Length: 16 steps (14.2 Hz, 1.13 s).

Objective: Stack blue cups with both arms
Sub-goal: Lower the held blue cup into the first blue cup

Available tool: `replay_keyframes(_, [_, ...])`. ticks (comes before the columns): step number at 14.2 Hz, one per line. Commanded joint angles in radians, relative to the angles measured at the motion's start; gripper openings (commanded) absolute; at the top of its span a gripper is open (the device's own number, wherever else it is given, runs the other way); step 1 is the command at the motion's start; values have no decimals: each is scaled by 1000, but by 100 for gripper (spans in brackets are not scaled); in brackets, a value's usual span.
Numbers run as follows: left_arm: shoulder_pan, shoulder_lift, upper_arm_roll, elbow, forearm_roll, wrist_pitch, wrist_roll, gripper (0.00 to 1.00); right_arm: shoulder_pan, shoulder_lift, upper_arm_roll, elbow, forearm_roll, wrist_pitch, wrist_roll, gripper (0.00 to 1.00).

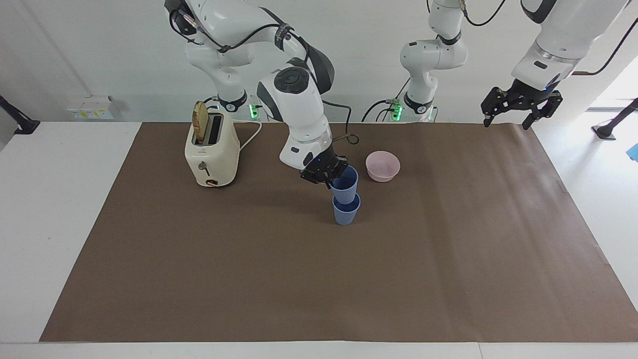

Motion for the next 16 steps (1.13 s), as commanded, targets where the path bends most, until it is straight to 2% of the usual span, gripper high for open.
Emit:
replay_keyframes(1, [6, -22, -3, -22, -9, 3, -7, 100, -7, 0, 6, -23, -11, 26, 14, 0])
replay_keyframes(7, [15, -22, 0, -20, -9, 5, -7, 100, -4, 32, 4, -29, -17, 38, 16, 0])
replay_keyframes(9, [15, -22, 0, -20, -9, 5, -7, 100, -6, 32, 4, -29, -21, 40, 16, 36])
replay_keyframes(10, [15, -22, 0, -20, -9, 5, -7, 100, -6, 32, 4, -29, -21, 40, 16, 62])
replay_keyframes(14, [15, -22, 0, -20, -9, 5, -7, 100, -10, 32, 4, -29, -40, 55, 11, 100])
replay_keyframes(16, [15, -22, 0, -20, -9, 5, -7, 100, -10, 32, 4, -26, -50, 52, 11, 100])
